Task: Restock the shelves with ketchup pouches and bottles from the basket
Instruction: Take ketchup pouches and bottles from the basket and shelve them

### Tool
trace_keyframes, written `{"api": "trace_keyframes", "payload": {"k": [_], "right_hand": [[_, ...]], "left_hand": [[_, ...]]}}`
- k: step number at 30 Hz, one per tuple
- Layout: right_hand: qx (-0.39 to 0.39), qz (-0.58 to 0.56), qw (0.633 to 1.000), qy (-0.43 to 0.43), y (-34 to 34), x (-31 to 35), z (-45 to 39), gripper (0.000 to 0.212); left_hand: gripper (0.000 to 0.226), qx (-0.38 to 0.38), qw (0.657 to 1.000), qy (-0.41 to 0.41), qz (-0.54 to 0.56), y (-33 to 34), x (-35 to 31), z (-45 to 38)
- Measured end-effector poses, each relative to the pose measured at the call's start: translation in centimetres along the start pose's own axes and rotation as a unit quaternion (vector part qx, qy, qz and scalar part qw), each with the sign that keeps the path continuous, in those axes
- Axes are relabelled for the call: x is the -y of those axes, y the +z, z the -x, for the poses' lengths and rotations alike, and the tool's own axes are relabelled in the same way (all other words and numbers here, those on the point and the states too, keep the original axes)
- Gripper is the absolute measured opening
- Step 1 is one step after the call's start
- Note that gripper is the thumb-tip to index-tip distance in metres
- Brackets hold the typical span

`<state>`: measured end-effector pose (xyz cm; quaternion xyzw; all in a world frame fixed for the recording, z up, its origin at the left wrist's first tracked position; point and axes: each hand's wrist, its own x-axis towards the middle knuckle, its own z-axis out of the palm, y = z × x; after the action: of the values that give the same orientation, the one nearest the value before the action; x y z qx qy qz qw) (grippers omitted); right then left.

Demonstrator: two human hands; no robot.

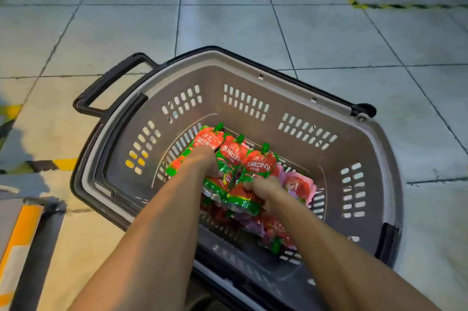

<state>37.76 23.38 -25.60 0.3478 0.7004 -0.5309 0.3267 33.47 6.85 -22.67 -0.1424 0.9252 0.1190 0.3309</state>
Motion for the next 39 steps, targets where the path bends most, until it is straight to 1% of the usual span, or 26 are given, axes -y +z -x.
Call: {"api": "trace_keyframes", "payload": {"k": [1,3,5,7,9,12,13,16,18,20,22,24,27,28,29,31,33,35,37,39], "right_hand": [[-0.003,-0.003,1.0,-0.003,-0.1,0.1,0.2,0.019],[0.005,-0.026,1.0,0.0,-0.4,0.4,0.9,0.017],[0.015,-0.045,0.999,0.004,-1.0,0.6,1.9,0.022],[0.016,-0.04,0.999,-0.006,-1.8,0.5,2.8,0.029],[0.015,-0.034,0.999,-0.016,-2.8,0.6,3.9,0.036],[0.013,-0.046,0.998,-0.04,-4.3,0.4,5.2,0.024],[0.01,-0.046,0.998,-0.048,-4.8,0.3,5.7,0.023],[0.01,-0.039,0.995,-0.089,-6.3,0.2,7.1,0.017],[0.02,-0.047,0.991,-0.122,-6.8,0.2,8.5,0.016],[0.035,-0.065,0.986,-0.151,-7.2,0.5,10.2,0.022],[0.061,-0.075,0.977,-0.188,-7.3,1.2,12.4,0.026],[0.091,-0.07,0.965,-0.234,-7.2,2.1,15.1,0.029],[0.157,-0.076,0.935,-0.308,-6.1,3.5,19.9,0.033],[0.18,-0.076,0.925,-0.326,-5.4,3.9,21.6,0.034],[0.205,-0.074,0.915,-0.34,-4.5,4.2,23.4,0.035],[0.254,-0.066,0.892,-0.367,-2.4,4.4,26.8,0.035],[0.302,-0.047,0.867,-0.392,0.1,4.2,30.1,0.036],[0.349,-0.021,0.843,-0.409,2.8,3.4,33.3,0.04],[0.387,0.013,0.82,-0.421,5.5,2.2,36.5,0.043],[0.425,0.047,0.797,-0.428,8.2,0.8,39.6,0.042]], "left_hand": [[0.064,-0.007,1.0,-0.002,-0.003,0.0,-0.3,0.1],[0.049,-0.032,0.999,-0.008,-0.006,0.1,-1.0,0.2],[0.036,-0.037,0.999,-0.013,0.007,0.2,-1.4,0.7],[0.035,-0.018,1.0,-0.012,0.019,0.3,-1.5,1.5],[0.036,-0.007,1.0,0.005,0.002,0.2,-1.6,2.3],[0.026,0.003,1.0,0.023,-0.006,-0.2,-1.4,3.3],[0.022,0.009,1.0,0.028,-0.007,-0.5,-1.4,3.6],[0.006,-0.001,0.998,0.044,0.035,-1.9,-1.6,5.4],[0.018,-0.045,0.996,0.061,0.055,-3.2,-1.5,7.3],[0.021,-0.082,0.985,0.067,0.138,-4.6,-0.6,9.6],[0.021,-0.094,0.957,0.074,0.264,-6.0,1.1,12.3],[0.013,-0.113,0.919,0.089,0.366,-7.3,3.1,15.7],[0.002,-0.147,0.844,0.105,0.505,-8.6,6.4,22.2],[0.006,-0.162,0.817,0.109,0.542,-8.9,7.6,24.4],[0.014,-0.181,0.794,0.111,0.569,-9.0,9.0,26.5],[0.024,-0.223,0.764,0.101,0.597,-9.0,12.0,31.0],[0.026,-0.255,0.738,0.093,0.617,-8.4,15.1,35.8],[0.026,-0.283,0.705,0.077,0.645,-7.3,18.2,40.5],[0.029,-0.319,0.664,0.058,0.674,-5.6,20.7,45.1],[0.032,-0.347,0.61,0.045,0.711,-3.4,23.1,49.2]]}}
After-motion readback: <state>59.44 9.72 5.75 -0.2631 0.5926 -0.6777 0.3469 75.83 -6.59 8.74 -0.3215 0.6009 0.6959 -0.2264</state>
